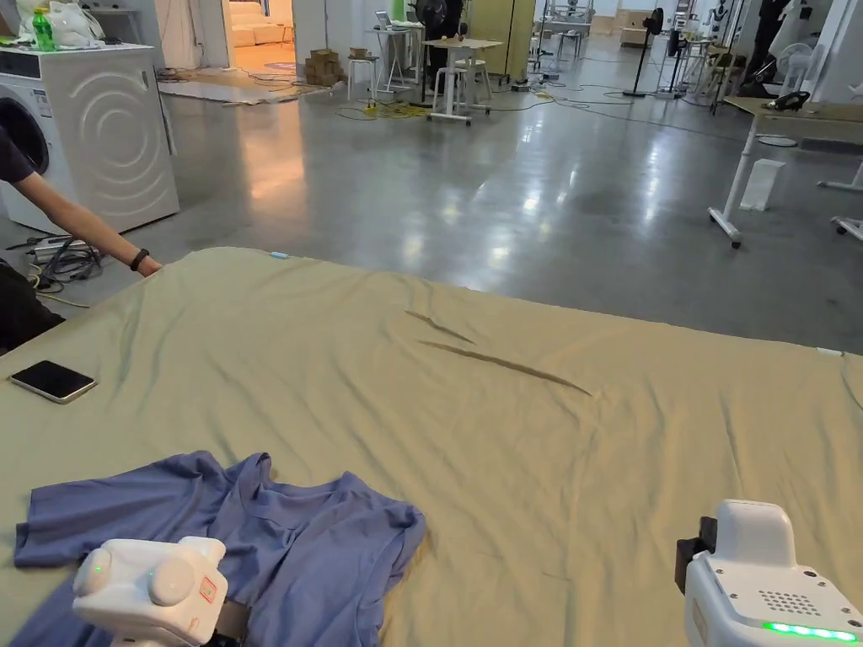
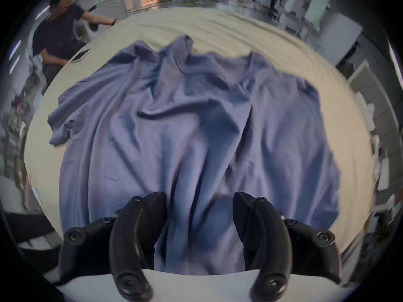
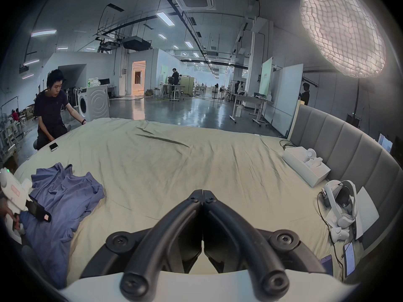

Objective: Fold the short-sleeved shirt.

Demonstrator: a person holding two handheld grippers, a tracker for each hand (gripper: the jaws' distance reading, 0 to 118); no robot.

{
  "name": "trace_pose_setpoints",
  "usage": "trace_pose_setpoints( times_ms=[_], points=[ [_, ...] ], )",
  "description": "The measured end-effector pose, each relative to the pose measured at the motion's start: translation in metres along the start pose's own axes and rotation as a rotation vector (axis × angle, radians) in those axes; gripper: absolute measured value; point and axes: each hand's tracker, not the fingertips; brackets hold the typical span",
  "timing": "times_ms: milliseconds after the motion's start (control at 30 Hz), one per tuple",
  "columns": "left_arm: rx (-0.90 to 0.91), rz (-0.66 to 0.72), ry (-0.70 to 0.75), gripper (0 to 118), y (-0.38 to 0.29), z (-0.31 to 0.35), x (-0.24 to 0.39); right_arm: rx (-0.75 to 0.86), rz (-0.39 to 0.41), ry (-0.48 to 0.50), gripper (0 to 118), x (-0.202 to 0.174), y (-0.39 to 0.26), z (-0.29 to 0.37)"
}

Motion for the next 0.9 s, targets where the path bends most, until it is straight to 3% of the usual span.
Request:
trace_pose_setpoints(
  times_ms=[67,100,200,333,400,600,900],
  points=[
    [0.058,-0.060,0.074,65,-0.002,0.006,0.006,-0.011,-0.001,-0.005,0,0.002,-0.002,-0.002],
    [0.057,-0.020,0.066,61,-0.001,0.005,0.008,-0.014,-0.001,-0.007,0,0.003,-0.003,-0.002],
    [0.076,-0.024,0.077,31,-0.005,0.011,0.012,-0.024,-0.008,-0.015,0,0.004,-0.004,-0.002],
    [0.090,-0.084,0.108,20,-0.009,0.009,0.024,-0.042,-0.029,-0.018,0,0.005,-0.007,-0.004],
    [0.098,-0.096,0.130,5,-0.011,0.008,0.023,-0.044,-0.030,-0.017,0,0.005,-0.009,-0.005],
    [0.184,-0.019,0.057,3,-0.016,0.015,0.010,-0.032,-0.038,-0.023,0,0.012,-0.008,0.000],
    [0.518,-0.059,-0.024,3,-0.002,0.110,0.045,0.009,-0.070,-0.055,0,0.023,0.001,0.004]
  ],
)
